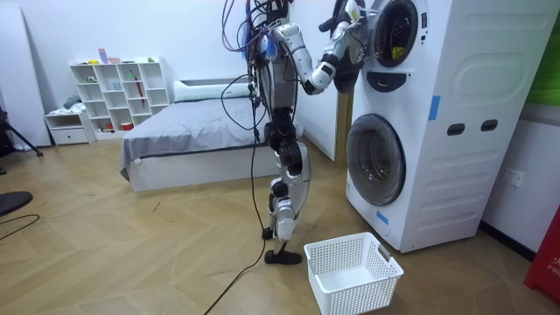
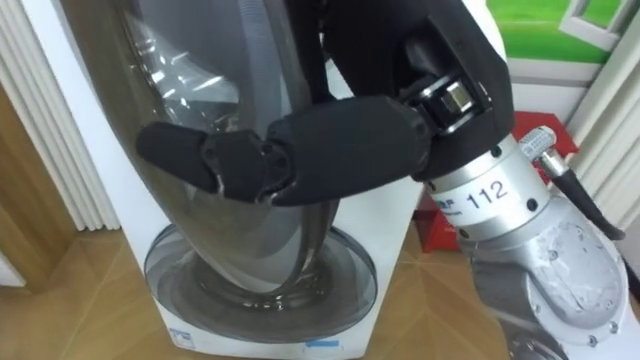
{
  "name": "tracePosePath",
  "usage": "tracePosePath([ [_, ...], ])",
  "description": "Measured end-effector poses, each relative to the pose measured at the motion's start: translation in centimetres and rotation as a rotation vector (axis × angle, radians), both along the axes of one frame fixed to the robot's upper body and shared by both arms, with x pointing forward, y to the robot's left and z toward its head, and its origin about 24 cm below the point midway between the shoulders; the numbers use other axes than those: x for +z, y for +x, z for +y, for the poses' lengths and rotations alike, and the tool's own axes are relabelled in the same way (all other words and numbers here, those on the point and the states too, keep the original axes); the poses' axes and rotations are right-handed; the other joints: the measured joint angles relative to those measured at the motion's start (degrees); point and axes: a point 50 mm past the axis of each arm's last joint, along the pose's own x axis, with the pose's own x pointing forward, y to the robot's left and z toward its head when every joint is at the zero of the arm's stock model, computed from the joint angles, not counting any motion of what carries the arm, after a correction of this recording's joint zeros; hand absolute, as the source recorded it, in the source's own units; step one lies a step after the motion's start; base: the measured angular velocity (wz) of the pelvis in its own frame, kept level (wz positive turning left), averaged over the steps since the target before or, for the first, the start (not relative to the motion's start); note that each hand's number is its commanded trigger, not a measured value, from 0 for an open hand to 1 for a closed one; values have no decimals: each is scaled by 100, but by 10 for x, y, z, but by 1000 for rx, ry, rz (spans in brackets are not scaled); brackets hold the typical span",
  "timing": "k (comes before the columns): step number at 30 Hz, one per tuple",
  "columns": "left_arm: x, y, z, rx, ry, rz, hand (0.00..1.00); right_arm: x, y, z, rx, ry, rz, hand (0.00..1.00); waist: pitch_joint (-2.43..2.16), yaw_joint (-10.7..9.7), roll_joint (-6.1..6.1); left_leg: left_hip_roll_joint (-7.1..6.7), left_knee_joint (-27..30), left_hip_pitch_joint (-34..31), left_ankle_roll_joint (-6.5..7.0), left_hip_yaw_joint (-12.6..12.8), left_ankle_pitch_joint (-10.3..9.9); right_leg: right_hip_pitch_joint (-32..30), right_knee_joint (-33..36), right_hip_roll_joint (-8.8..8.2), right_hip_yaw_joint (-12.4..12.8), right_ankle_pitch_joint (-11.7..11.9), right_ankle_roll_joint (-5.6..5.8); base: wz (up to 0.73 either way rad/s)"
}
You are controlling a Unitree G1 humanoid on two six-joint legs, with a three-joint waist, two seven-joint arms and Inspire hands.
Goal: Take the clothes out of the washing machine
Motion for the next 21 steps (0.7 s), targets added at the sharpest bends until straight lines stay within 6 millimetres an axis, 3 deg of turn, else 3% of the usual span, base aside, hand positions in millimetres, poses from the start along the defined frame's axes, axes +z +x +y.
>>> tracePosePath([
  [3,0,-5,4,32,5,8,0,0,0,0,19,16,8,0,0,11,1,21,6,-54,-29,1,18,-16,-5,16,-70,-15,-25,13],
  [11,2,4,2,10,-5,-14,0,-2,0,3,69,56,19,0,-7,127,26,56,54,-170,-51,1,30,-40,0,39,-197,-45,-71,7],
  [17,2,12,0,-10,-16,-37,0,-5,-5,25,221,62,17,0,-6,439,48,64,15,-171,-121,-54,99,-23,11,51,-345,-83,-121,14],
  [21,2,13,-2,-28,-19,-37,0,3,-5,45,335,-11,-34,0,39,636,-50,58,26,-236,-144,-139,113,-18,-14,54,-491,-111,-138,21],
])
